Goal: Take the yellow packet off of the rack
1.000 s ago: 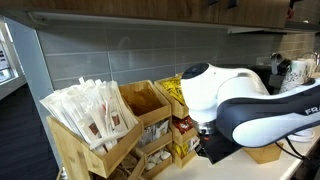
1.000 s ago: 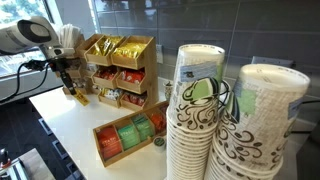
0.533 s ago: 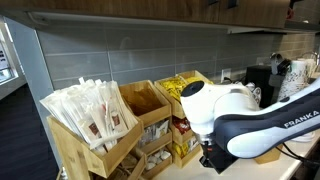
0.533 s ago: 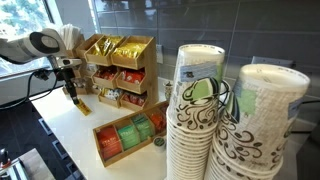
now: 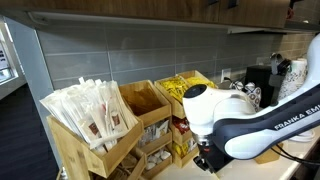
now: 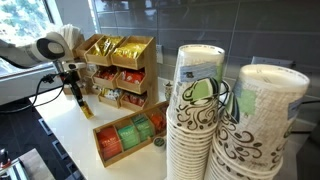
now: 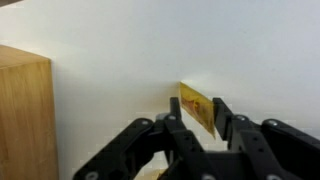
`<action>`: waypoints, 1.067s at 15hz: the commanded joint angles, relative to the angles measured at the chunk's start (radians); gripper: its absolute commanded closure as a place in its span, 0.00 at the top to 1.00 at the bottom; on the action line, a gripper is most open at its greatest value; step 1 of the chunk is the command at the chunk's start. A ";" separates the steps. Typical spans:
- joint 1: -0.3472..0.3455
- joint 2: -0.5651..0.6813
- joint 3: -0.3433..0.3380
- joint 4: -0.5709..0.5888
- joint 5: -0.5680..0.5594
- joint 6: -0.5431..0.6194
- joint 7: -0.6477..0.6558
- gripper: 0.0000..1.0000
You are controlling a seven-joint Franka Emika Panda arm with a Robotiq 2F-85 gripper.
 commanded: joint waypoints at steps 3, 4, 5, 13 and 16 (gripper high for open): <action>0.008 -0.125 -0.031 -0.059 0.054 0.086 -0.123 0.87; 0.010 -0.145 -0.034 -0.061 0.073 0.077 -0.147 0.93; 0.010 -0.163 -0.037 -0.060 0.096 0.062 -0.168 0.99; 0.022 -0.335 -0.065 -0.075 0.355 0.005 -0.307 1.00; 0.022 -0.381 -0.063 -0.073 0.397 -0.030 -0.369 1.00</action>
